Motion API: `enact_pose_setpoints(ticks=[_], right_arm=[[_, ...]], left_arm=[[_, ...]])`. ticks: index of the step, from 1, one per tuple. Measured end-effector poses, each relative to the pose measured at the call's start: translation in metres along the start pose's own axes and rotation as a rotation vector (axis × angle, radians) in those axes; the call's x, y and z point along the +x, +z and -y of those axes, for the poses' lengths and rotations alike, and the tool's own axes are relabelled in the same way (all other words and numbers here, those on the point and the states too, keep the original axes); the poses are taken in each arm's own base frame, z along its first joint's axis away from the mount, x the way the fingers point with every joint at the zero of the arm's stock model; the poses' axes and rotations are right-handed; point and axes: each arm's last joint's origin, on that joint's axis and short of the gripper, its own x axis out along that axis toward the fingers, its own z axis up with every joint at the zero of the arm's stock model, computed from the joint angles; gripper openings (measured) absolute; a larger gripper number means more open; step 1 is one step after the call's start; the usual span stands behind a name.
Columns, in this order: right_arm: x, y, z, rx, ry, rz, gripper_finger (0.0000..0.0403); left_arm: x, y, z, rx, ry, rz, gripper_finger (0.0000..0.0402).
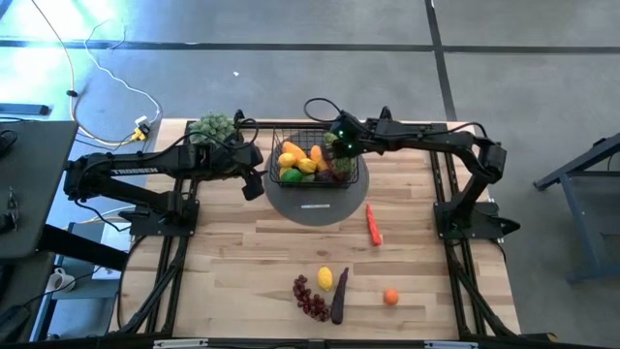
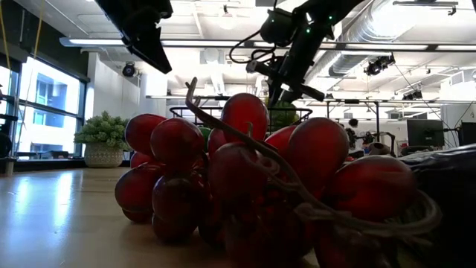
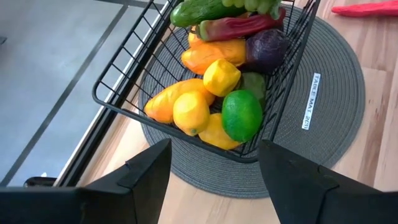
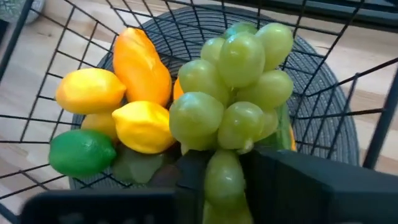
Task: Build produce basket
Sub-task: Put the green grapes into the black wire basket, then put the red grapes into the black wire basket
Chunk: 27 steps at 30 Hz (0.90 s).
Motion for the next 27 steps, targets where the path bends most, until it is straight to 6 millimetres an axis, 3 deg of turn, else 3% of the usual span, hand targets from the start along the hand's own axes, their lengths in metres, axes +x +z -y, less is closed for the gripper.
enact_pose_setpoints(ticks=[7,12,21,27], right_arm=[[0.001,0.005,0.005,0.014,-0.010,0.007,0.0164],[-0.007,0.010,0.007,0.040,0.035,-0.004,0.0210],[-0.027,0.010,0.005,0.053,0.077,0.027,0.0224],[-0.045,0.000,-0.007,0.041,0.134,0.038,0.0225]], left_arm=[[0.000,0.000,0.000,0.041,0.001,0.000,0.0227],[0.000,0.000,0.000,0.042,-0.002,0.000,0.0227],[0.001,0.000,-0.001,-0.006,-0.092,-0.005,0.0251],[-0.001,0.005,0.007,0.038,-0.261,0.048,0.0257]])
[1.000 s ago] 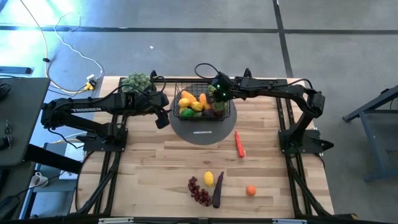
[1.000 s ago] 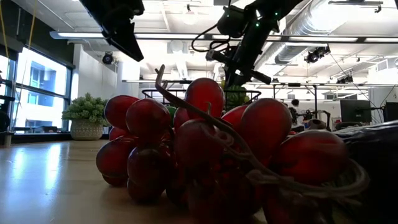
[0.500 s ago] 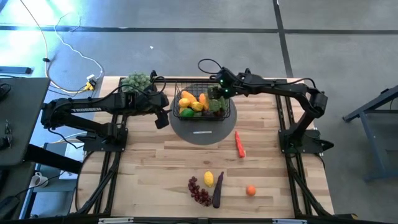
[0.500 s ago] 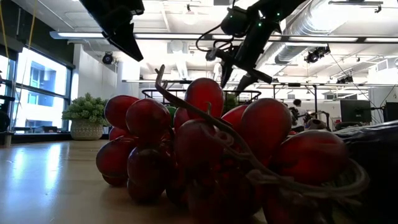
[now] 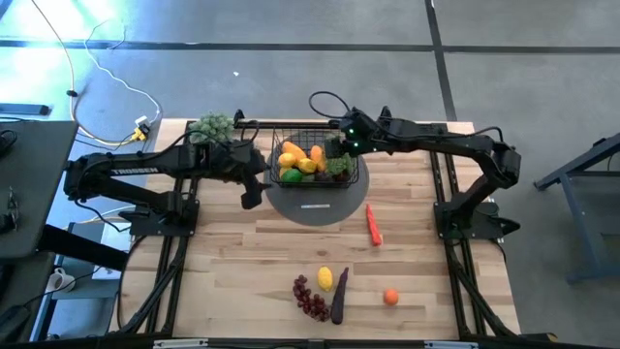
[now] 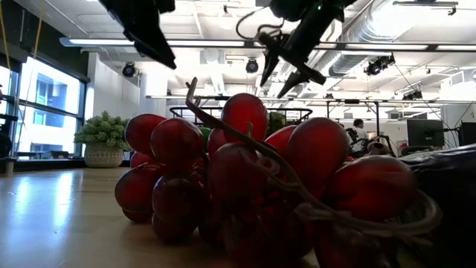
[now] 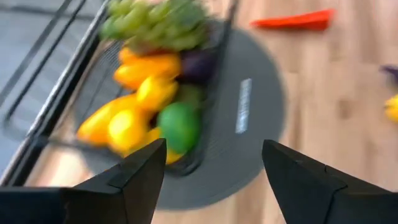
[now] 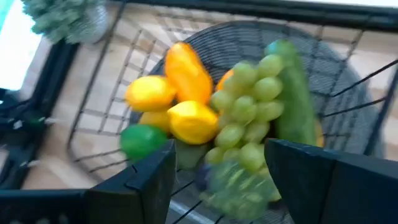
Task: Build produce basket
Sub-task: Put the red grapes into the black wire basket
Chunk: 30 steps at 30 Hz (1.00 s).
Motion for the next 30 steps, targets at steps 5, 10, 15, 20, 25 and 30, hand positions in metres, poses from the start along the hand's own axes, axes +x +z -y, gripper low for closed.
enact_pose_setpoints(ticks=[5,10,15,20,25,30], right_arm=[[-0.013,-0.012,-0.012,0.002,0.033,0.019,0.0225],[-0.026,-0.023,-0.025,-0.008,0.084,0.034,0.0225],[-0.044,-0.031,-0.036,-0.036,0.142,0.088,0.0225],[-0.061,-0.038,-0.042,-0.069,0.188,0.107,0.0225],[-0.076,-0.045,-0.046,-0.110,0.234,0.109,0.0225],[-0.082,-0.054,-0.050,-0.170,0.250,0.099,0.0225]], left_arm=[[-0.002,0.009,0.015,0.108,-0.112,0.101,0.0257],[-0.005,0.015,0.030,0.212,-0.188,0.183,0.0257],[-0.009,0.018,0.044,0.280,-0.275,0.236,0.0257],[-0.012,0.020,0.053,0.290,-0.305,0.273,0.0257],[-0.003,0.021,0.071,0.336,-0.367,0.273,0.0251],[0.012,0.021,0.095,0.381,-0.438,0.269,0.0246]])
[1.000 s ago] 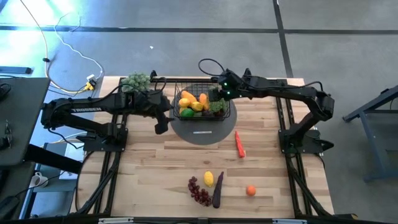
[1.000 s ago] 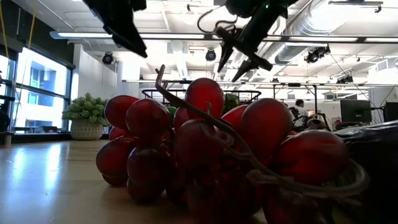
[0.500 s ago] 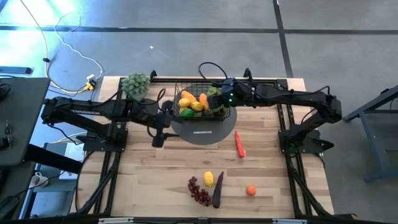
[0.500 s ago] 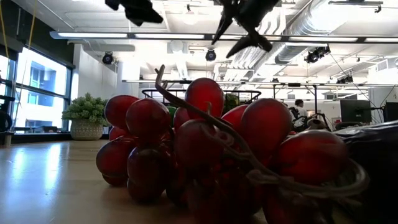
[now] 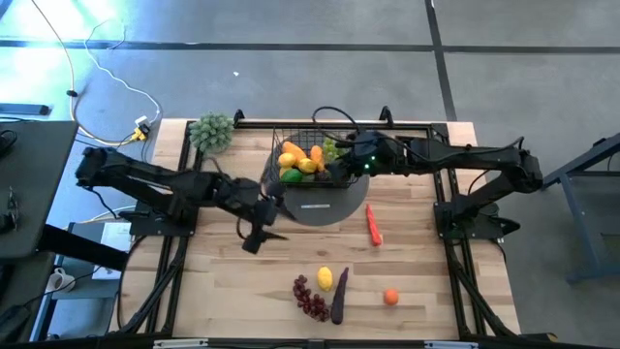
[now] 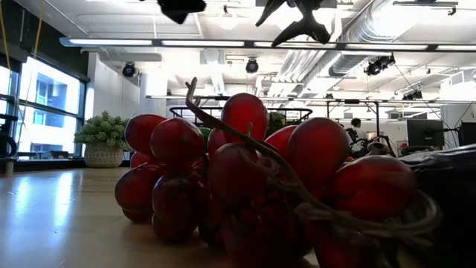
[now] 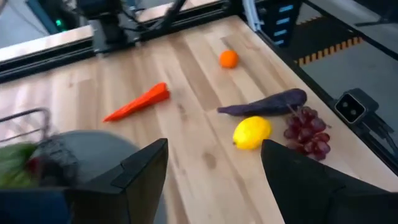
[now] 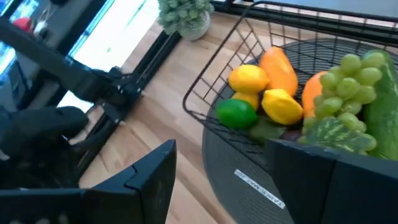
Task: Build produce basket
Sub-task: Put the red grapes into the black wire basket
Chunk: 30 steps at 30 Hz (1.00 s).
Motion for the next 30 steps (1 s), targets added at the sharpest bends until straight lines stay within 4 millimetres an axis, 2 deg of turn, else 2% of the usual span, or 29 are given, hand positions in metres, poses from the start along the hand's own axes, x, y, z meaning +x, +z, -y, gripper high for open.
enact_pose_setpoints(ticks=[8,13,23,30], right_arm=[[-0.003,-0.012,-0.004,-0.046,-0.012,-0.054,0.0225],[-0.003,-0.016,-0.001,-0.059,-0.046,-0.088,0.0225],[-0.003,-0.018,0.001,-0.058,-0.071,-0.109,0.0225],[-0.004,-0.018,0.003,-0.017,-0.100,-0.093,0.0225]], left_arm=[[0.045,-0.004,0.025,0.041,-0.081,-0.017,0.0246],[0.067,-0.009,0.042,0.069,-0.130,-0.035,0.0246],[0.097,-0.019,0.074,0.117,-0.207,-0.041,0.0245],[0.115,-0.029,0.084,0.122,-0.283,-0.053,0.0245]])
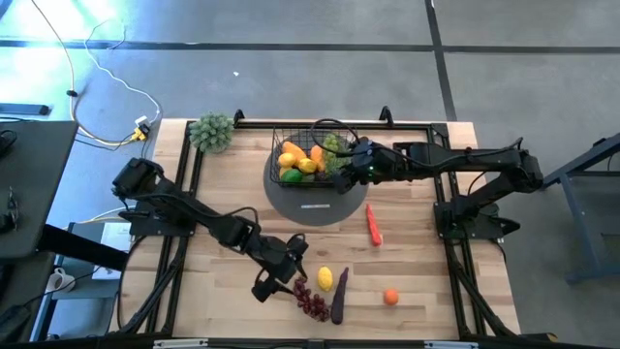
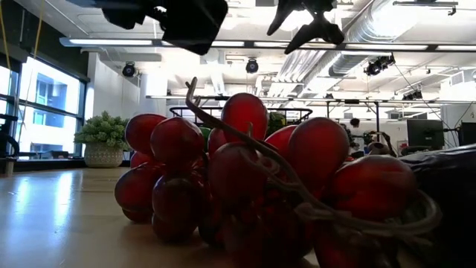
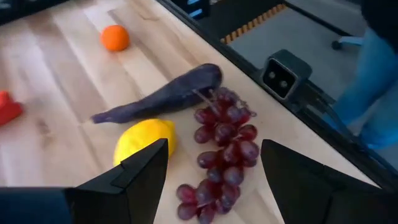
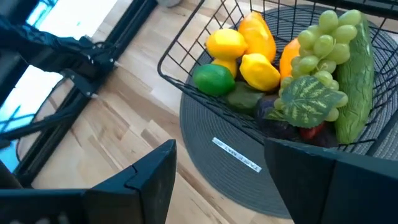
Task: Build produce basket
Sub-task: Put the red grapes into the black wire basket
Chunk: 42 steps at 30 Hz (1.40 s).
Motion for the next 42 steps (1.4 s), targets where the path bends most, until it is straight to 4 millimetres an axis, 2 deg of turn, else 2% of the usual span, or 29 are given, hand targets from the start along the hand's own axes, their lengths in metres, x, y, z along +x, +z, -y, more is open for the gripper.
enact_pose_setpoints(ticks=[8,21,29,36,42], right_arm=[[0.000,0.000,0.002,0.063,-0.039,0.031,0.0225],[-0.001,-0.002,0.001,0.130,-0.053,0.045,0.0225],[-0.004,-0.010,-0.004,0.123,-0.069,0.060,0.0225],[-0.005,-0.016,-0.009,0.128,-0.056,0.052,0.0225],[-0.006,-0.017,-0.009,0.126,-0.054,0.051,0.0225]], left_arm=[[0.016,-0.011,0.002,0.000,-0.099,-0.022,0.0245],[0.052,-0.036,0.005,0.024,-0.111,-0.080,0.0245],[0.053,-0.038,0.007,0.130,-0.078,-0.104,0.0245],[0.052,-0.042,-0.004,0.127,-0.058,-0.118,0.0245],[0.051,-0.043,-0.002,0.135,-0.117,-0.115,0.0245]])
